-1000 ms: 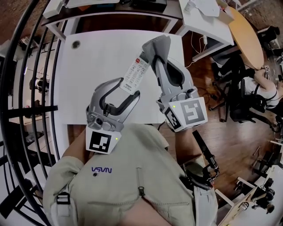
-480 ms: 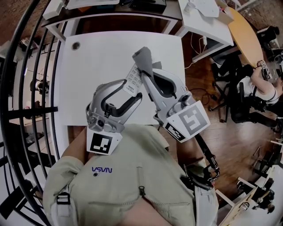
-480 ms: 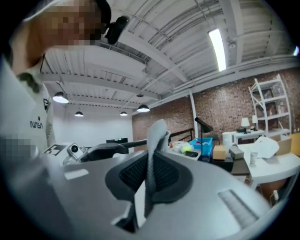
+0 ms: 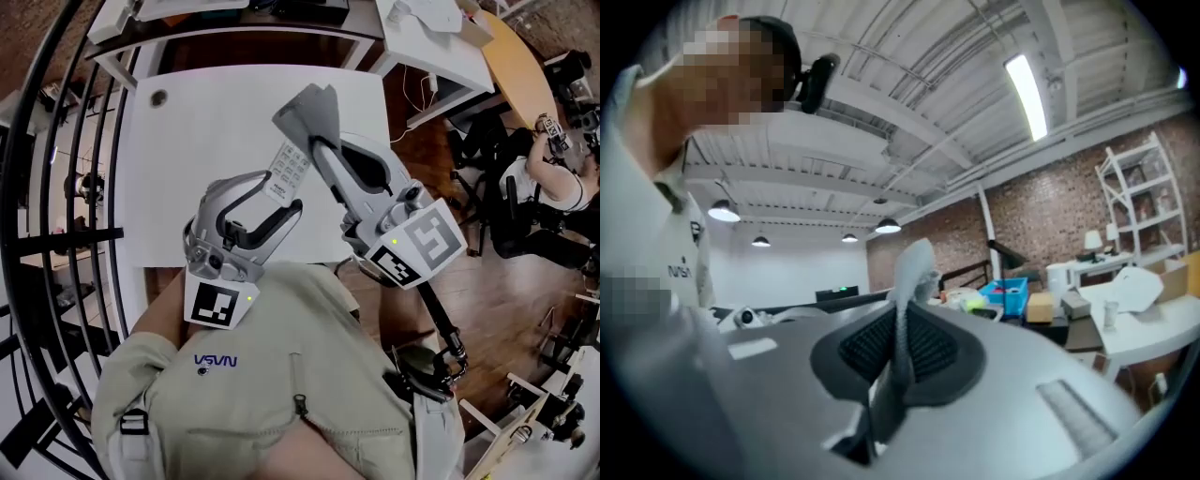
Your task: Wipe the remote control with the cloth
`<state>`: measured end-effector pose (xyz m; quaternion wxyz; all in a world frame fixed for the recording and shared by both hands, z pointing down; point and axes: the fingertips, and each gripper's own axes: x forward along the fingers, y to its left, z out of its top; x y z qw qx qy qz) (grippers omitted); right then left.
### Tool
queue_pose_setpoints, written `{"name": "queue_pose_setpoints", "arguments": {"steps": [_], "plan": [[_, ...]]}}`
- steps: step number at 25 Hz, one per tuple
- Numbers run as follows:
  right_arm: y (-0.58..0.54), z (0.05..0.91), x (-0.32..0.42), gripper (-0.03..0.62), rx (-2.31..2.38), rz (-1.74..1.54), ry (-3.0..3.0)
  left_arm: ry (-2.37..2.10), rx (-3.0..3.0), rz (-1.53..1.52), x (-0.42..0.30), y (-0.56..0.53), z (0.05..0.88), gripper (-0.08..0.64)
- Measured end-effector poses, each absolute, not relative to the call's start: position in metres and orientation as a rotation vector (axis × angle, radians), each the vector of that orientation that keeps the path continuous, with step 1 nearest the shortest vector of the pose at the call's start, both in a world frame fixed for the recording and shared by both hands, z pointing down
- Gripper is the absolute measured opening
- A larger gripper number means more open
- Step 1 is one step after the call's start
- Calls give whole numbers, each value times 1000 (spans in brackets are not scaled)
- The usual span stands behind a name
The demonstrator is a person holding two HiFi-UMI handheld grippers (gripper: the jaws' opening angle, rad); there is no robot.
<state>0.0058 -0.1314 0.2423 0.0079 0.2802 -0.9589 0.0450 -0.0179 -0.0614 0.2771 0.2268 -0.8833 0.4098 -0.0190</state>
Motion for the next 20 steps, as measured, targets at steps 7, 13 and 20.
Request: {"name": "queue_pose_setpoints", "arguments": {"steps": [7,13,20], "plan": [[-175,272,19,18,1062,53,-2803,1103,-2440,-61,-14,-59,278,232],[-127,268,-17,18,640,130,-2981,1118,-2450,-73,-17,-62,283,232],[-102,243,-14,18,350,317,-3205,1191,-2564,-16,-27,-72,292,230]]}}
